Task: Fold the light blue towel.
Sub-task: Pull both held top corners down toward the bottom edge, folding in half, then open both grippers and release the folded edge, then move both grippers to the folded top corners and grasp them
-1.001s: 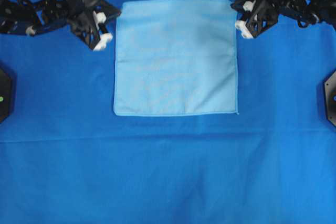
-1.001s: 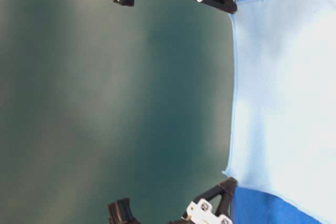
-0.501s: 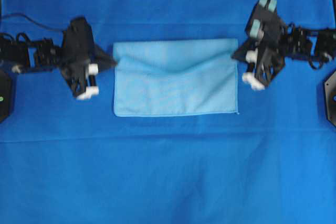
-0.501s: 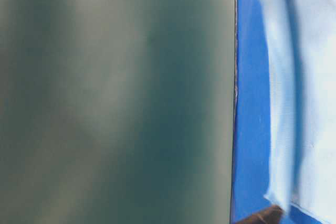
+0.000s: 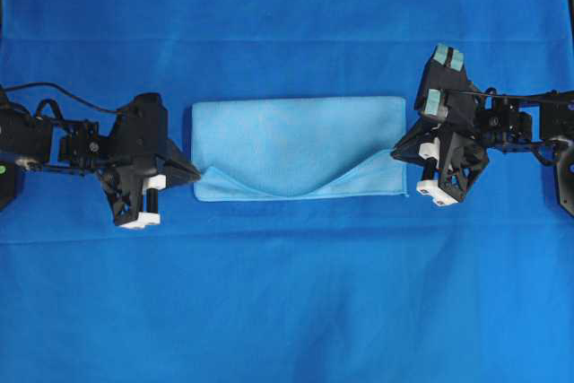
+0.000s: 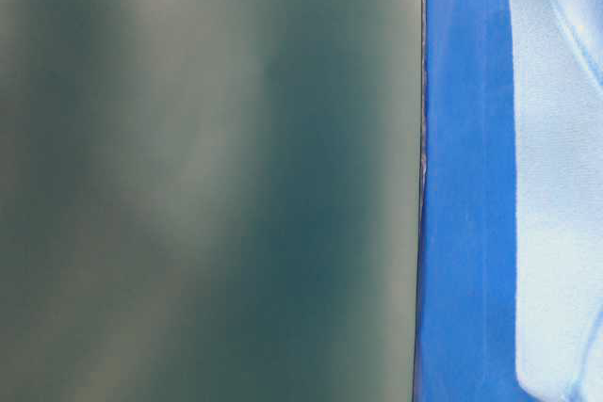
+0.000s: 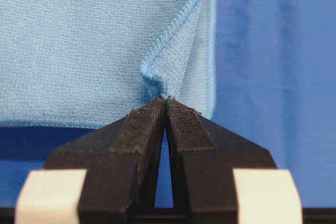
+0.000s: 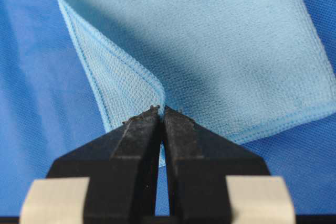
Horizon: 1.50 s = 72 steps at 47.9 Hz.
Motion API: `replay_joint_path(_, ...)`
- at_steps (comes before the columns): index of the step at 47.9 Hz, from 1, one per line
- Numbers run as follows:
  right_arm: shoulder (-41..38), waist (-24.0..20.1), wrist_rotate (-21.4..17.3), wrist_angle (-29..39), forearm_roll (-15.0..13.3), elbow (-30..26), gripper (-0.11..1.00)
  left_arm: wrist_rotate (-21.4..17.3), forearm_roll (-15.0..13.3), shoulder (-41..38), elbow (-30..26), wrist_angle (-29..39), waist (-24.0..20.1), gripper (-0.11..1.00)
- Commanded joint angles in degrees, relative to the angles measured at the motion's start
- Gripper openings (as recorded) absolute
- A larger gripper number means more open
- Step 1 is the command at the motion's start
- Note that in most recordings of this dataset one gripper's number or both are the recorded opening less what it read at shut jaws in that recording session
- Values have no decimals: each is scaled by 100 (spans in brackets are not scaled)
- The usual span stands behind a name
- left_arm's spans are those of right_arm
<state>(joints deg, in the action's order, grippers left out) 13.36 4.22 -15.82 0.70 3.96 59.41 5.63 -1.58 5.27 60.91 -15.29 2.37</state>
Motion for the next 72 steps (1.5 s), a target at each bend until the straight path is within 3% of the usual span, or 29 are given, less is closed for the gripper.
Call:
replay_joint_path(1, 88, -53, -9, -18, 18, -44, 1, 26, -9, 18, -132, -35, 79, 1)
replay_joint_path(25, -35, -53, -35, -9, 18, -158, 5, 26, -9, 35, -220, -26, -35, 4)
replay_joint_path(28, -9, -53, -35, 9, 0, -185, 23, 18, -9, 132, -220, 9, -35, 16)
replay_joint_path(35, 167, -53, 26, 193, -88, -272, 62, -105, -9, 580, -229, 220, -35, 59)
replay_joint_path(38, 281, -53, 26, 281, -193, -308, 65, -185, 0, 791, -229, 308, -70, 76)
replay_joint_path(40, 352, -26, 26, 299, -281, -316, 62, -255, 0, 932, -220, 360, -132, 81)
replay_joint_path(48, 413, 457, 26, 299, -475, -325, 61, -510, -9, 1046, -167, 387, -642, 72)
replay_joint_path(55, 229, 914, 35, 290, -659, -325, 61, -606, 0, 835, -220, 369, -1134, 71)
replay_joint_path(72, -615, 1450, 35, 114, -949, -492, 61, -703, 0, -316, -308, -246, -1573, 71)
